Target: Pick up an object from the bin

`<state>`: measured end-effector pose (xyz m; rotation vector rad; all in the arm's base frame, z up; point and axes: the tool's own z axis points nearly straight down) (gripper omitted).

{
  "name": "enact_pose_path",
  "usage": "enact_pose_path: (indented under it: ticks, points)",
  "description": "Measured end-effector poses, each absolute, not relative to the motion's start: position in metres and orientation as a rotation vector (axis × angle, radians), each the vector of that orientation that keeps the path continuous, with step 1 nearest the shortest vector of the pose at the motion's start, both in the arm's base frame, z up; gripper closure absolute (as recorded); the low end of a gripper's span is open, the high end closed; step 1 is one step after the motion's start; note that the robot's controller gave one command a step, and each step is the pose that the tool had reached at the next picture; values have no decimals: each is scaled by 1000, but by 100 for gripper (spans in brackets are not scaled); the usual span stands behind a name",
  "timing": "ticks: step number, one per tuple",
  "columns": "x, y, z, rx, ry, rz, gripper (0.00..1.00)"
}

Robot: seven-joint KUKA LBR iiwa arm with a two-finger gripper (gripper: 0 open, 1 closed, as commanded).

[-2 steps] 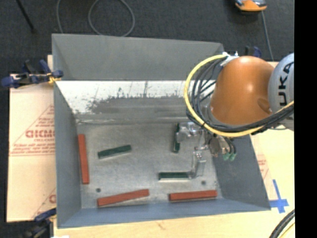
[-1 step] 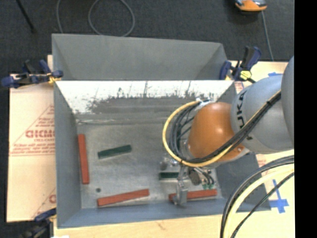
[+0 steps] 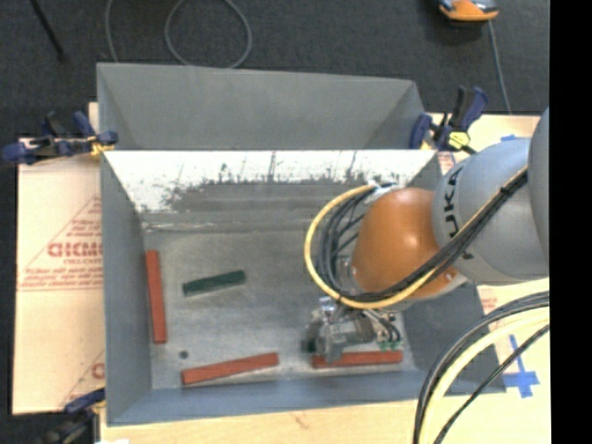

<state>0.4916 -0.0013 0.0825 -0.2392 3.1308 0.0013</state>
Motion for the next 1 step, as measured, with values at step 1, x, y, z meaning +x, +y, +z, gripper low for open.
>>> enact_pose_path:
  ticks: [1]
  points:
    - [529, 2, 221, -191, 3123, -3, 100]
